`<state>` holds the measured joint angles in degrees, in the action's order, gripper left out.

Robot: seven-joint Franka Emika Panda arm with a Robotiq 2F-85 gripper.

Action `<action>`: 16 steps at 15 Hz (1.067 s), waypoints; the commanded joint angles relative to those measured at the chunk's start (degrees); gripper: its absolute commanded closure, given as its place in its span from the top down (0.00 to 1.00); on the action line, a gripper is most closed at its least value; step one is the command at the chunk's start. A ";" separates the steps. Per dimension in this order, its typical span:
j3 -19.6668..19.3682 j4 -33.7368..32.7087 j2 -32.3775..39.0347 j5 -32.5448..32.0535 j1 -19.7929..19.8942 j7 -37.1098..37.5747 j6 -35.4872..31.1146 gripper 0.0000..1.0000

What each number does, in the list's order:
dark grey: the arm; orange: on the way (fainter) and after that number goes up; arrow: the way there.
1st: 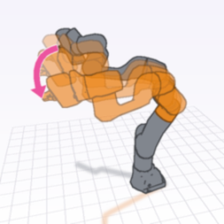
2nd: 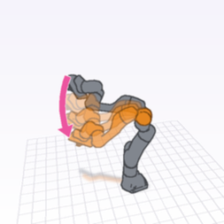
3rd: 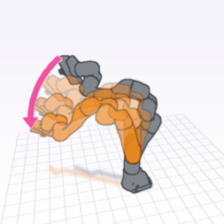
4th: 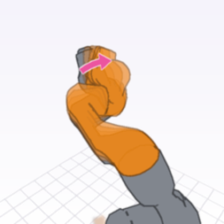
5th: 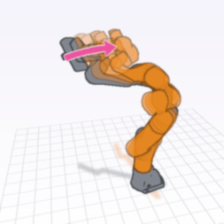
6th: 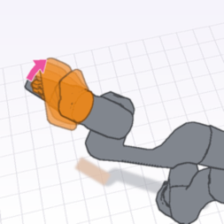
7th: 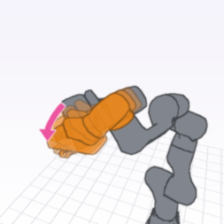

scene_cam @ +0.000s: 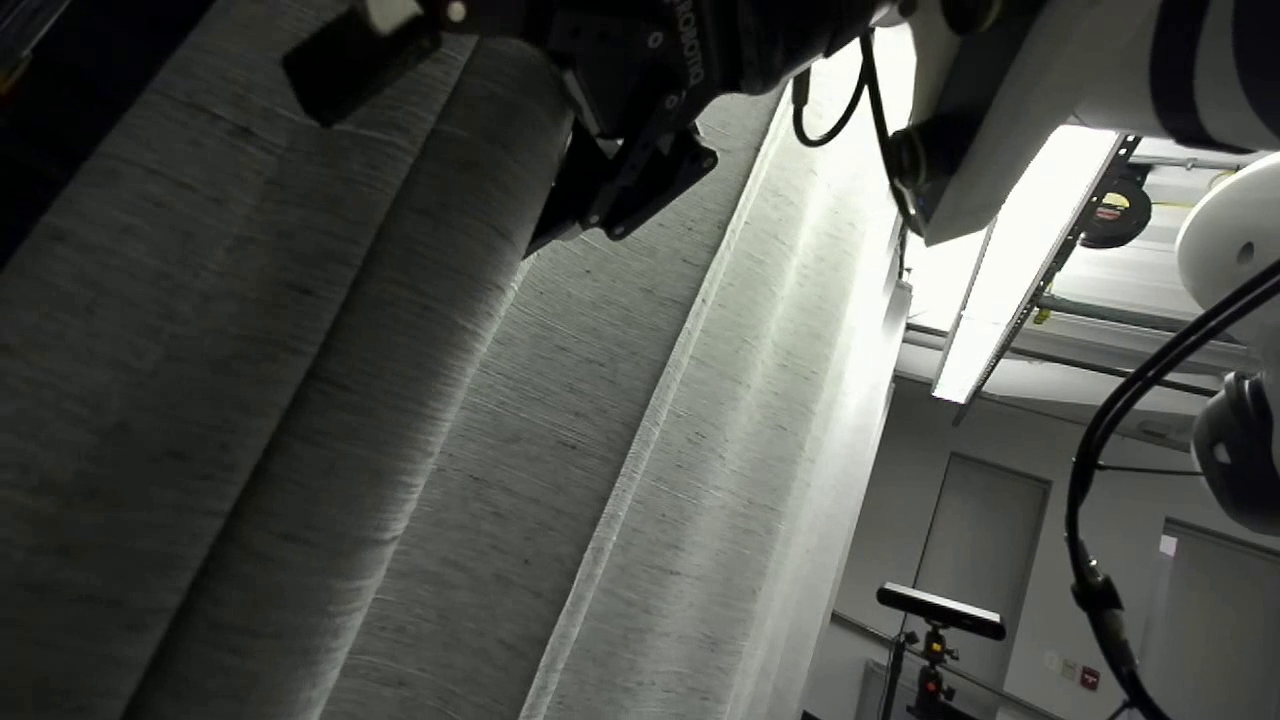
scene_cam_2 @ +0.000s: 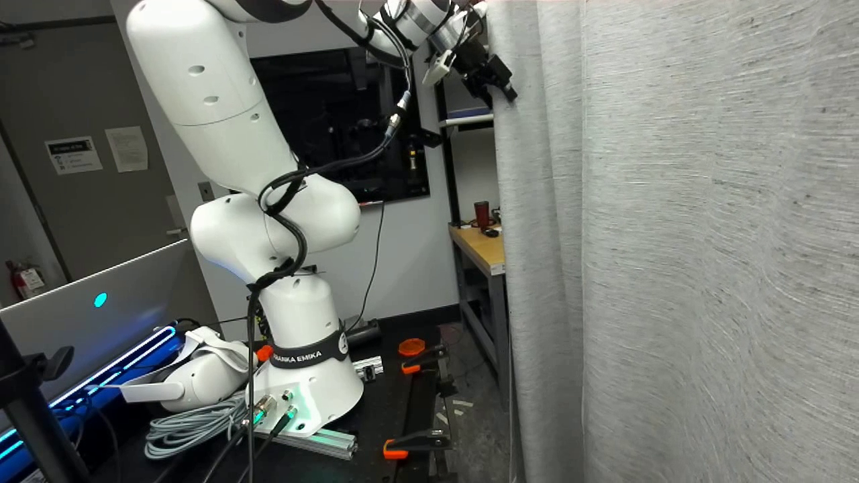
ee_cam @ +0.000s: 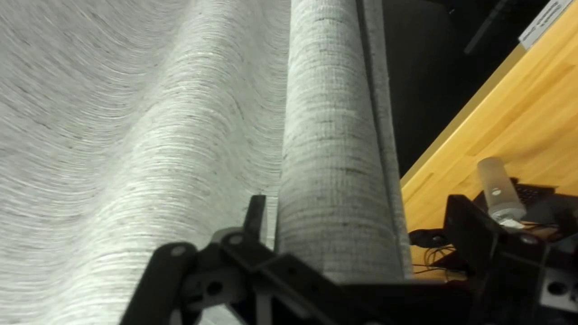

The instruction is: Close the curtain

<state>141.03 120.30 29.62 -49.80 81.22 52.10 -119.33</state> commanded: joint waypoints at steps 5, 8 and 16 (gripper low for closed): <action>-0.73 0.05 3.97 -8.65 -6.54 15.85 12.82 1.00; -1.34 -0.03 5.17 -9.98 -9.42 19.72 16.60 1.00; -3.07 -0.36 7.58 -16.19 -15.51 29.42 24.50 1.00</action>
<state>139.25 120.29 35.03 -62.82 69.38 77.39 -98.50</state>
